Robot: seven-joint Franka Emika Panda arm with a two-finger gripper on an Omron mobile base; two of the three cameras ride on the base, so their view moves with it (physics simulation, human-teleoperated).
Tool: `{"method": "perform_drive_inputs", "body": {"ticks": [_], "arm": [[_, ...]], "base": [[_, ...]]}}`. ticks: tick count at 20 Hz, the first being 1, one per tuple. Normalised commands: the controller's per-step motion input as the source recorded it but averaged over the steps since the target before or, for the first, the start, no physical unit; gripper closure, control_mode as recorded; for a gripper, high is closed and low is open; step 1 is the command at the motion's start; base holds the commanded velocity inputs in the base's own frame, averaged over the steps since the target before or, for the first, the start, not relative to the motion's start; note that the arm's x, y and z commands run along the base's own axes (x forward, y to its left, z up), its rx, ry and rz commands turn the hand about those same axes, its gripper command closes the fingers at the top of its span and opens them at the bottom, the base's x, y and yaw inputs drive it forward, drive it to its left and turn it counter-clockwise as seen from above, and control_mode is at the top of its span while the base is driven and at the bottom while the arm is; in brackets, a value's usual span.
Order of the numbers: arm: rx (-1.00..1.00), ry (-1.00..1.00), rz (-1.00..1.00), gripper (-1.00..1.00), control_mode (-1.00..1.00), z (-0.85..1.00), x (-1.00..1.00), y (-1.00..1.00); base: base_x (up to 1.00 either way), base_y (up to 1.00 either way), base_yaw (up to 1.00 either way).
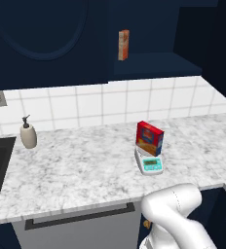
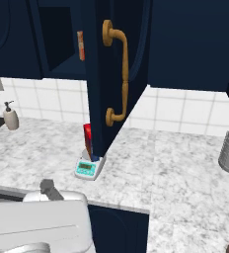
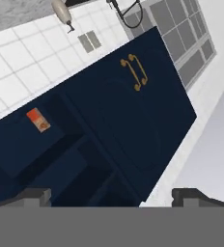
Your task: Pick the boxed food and place it on the digital scale for weighing, and close the cabinet.
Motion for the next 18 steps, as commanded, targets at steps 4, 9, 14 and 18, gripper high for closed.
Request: {"method": "perform_drive_inputs", "body": {"ticks": [4, 9, 14, 18], "arm": [[0.24, -0.39, 0.10, -1.00, -1.00, -1.00, 0.89, -0.65], [0.24, -0.31, 0.23, -1.00, -1.00, -0.98, 1.00, -0.10], [0.26, -0.16, 0.08, -1.00, -1.00, -1.00, 1.00, 0.07], [0.40, 0.13, -0.12, -1.00, -1.00, -0.81, 1.00, -0.13]], "base": [[0.00, 0.00, 0.00], [0.00, 0.00, 0.00], [0.00, 0.00, 0.00], [0.00, 0.00, 0.00]]}}
